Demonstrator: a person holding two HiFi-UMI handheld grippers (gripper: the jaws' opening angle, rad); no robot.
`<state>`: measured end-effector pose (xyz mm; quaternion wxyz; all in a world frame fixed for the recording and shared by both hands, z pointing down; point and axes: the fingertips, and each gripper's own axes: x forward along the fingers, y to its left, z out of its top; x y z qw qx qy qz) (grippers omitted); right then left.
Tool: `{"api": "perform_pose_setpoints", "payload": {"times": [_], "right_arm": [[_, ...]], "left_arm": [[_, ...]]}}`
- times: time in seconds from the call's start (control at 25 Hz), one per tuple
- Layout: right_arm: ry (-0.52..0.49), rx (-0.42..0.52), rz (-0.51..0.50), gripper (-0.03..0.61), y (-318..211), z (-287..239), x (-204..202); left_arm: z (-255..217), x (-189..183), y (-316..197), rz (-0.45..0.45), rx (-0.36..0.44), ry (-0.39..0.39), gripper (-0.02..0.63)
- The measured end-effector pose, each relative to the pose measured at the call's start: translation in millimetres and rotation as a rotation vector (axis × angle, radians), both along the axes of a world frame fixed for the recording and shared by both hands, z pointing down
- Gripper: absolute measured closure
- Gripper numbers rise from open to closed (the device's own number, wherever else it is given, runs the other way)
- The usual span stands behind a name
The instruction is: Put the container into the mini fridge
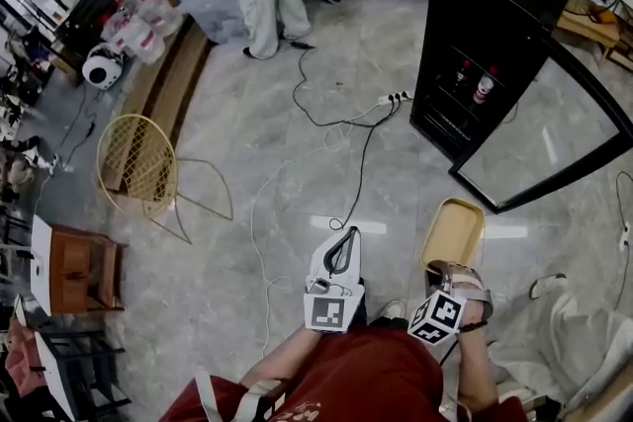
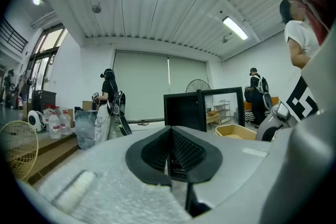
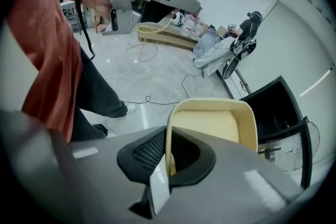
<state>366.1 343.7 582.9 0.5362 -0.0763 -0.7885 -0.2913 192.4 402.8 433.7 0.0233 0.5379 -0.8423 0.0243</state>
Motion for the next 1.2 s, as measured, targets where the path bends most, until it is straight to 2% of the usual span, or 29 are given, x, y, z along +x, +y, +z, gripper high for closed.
{"api": "perform_pose_setpoints", "payload": {"times": [0.28,0.56,0.72,0.92,1.2], "right_arm": [[0.009,-0.006,0.042,0.565,-21,9,-60],[0.035,0.000,0.088,0.565,-31,8,-103],[0.046,0.004,0.108,0.565,-30,8,-127],[0.024,0.008,0.115,0.565,-23,7,-157],[0.011,0.002,0.128,0.565,-17,13,-176]], "left_arm": [[14,-61,-29,0.039,0.006,0.015,0.609],[20,-116,-42,0.072,0.017,0.029,0.609],[22,-144,-41,0.100,0.011,0.012,0.609],[23,-169,-37,0.118,0.021,0.006,0.609],[26,-186,-31,0.116,0.022,0.016,0.609]]}}
